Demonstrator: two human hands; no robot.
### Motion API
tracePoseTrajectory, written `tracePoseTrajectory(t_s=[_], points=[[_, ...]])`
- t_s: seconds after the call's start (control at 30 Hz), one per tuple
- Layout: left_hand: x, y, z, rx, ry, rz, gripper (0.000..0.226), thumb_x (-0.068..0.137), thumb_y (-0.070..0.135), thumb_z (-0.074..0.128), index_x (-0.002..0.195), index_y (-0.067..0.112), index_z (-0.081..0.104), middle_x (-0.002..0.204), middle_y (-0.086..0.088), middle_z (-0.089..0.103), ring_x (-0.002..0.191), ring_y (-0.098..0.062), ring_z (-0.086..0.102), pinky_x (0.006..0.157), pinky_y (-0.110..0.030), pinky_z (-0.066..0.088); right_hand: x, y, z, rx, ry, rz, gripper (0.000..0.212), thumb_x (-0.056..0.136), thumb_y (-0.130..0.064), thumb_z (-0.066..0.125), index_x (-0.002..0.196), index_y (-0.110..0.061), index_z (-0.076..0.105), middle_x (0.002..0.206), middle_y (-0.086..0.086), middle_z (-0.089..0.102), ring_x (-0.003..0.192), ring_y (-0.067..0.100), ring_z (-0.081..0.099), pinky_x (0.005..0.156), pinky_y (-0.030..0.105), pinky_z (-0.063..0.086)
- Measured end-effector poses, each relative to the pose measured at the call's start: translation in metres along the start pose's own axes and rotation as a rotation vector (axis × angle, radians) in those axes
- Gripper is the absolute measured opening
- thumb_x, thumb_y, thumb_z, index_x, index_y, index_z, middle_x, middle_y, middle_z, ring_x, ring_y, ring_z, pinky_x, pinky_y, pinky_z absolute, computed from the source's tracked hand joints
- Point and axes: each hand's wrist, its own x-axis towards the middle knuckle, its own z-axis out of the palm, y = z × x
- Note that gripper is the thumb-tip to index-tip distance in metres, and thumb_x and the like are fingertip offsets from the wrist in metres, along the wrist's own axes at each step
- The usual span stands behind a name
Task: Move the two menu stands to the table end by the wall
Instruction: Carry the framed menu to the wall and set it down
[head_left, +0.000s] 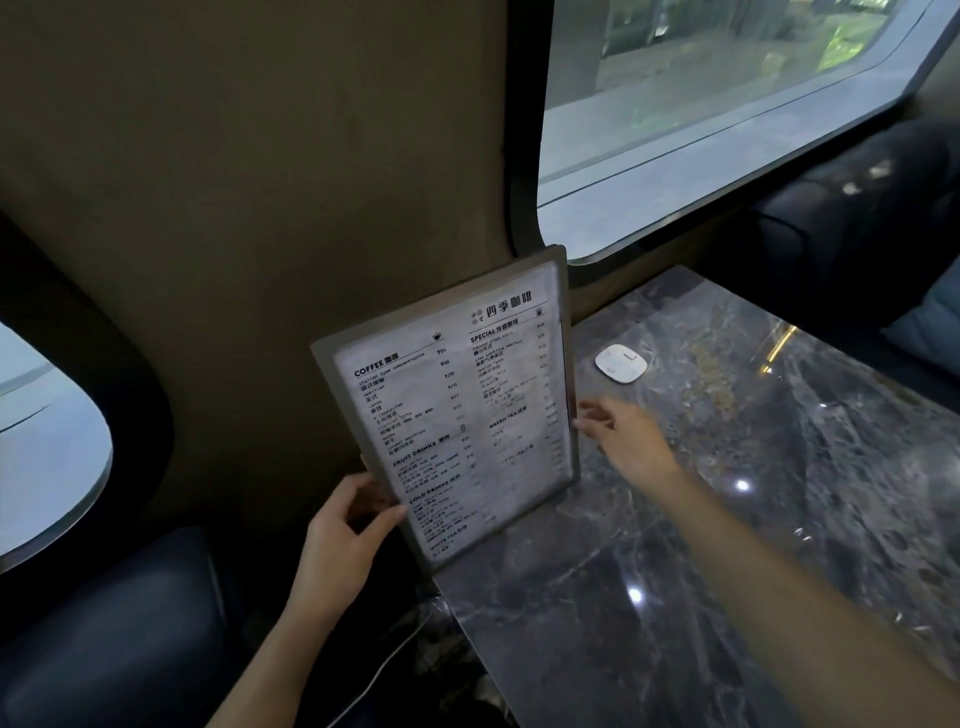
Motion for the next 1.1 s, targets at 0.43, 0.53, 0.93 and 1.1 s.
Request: tracePoseTrajectory(t_s=[0.43,0.53,0.93,1.1], points=[[0.002,-0.032,0.019,0.267,0.040,-0.091,0.032,0.082,0.026,0.061,0.080,0.056,0.050,0.081,0.025,0.066,0.080,0.006,0.061,0.071,-0.027,0.050,0.009,0.014,0.027,-0.235,-0.013,-0.060,0.017,0.090,-0.009,0.049,0.082,0.001,0.061,0.085,0.024,0.069,0.080,0.038,0.063,0.061,0.036,0.042],[0.009,-0.031,0.016,0.266,0.040,-0.047,0.035,0.083,0.023,0.061,0.082,0.056,0.050,0.092,0.046,0.056,0.086,0.016,0.056,0.065,-0.019,0.046,0.020,0.009,0.032,-0.262,-0.014,-0.046,0.018,0.091,-0.009,0.047,0.085,-0.001,0.062,0.085,0.023,0.069,0.078,0.038,0.061,0.060,0.030,0.035],[0.058,-0.042,-0.006,0.266,0.100,-0.074,0.028,0.083,0.021,0.063,0.075,0.045,0.051,0.082,0.022,0.061,0.081,-0.001,0.060,0.067,-0.030,0.051,0.059,-0.019,0.055,-0.277,0.049,-0.095,0.019,0.090,-0.011,0.049,0.095,-0.004,0.066,0.090,0.022,0.071,0.084,0.038,0.065,0.075,0.047,0.053],[0.073,-0.047,-0.010,0.258,0.113,-0.081,0.018,0.084,0.024,0.060,0.079,0.040,0.053,0.083,0.018,0.062,0.081,-0.002,0.060,0.067,-0.028,0.048,0.071,-0.026,0.060,-0.284,0.058,-0.118,0.020,0.091,-0.012,0.048,0.095,-0.003,0.065,0.090,0.024,0.071,0.085,0.040,0.065,0.075,0.049,0.052]])
